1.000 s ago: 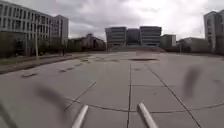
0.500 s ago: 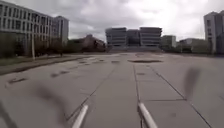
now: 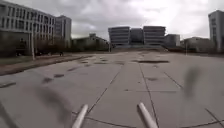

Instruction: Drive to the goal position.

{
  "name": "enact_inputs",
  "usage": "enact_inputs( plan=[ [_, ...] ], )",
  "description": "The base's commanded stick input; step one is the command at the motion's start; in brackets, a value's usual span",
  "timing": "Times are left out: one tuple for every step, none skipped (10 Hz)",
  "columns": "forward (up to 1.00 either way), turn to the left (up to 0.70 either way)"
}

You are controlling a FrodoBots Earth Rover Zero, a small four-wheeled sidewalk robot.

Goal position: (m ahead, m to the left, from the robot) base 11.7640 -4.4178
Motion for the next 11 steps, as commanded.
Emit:
enact_inputs(
  plan=[
    [1.0,0.0],
    [1.0,0.0],
    [1.0,0.0],
    [1.0,0.0],
    [1.0,-0.13],
    [1.0,-0.27],
    [1.0,-0.27],
    [1.0,-0.27],
    [1.0,-0.21],
    [1.0,0.0],
    [1.0,0.0]
  ],
)
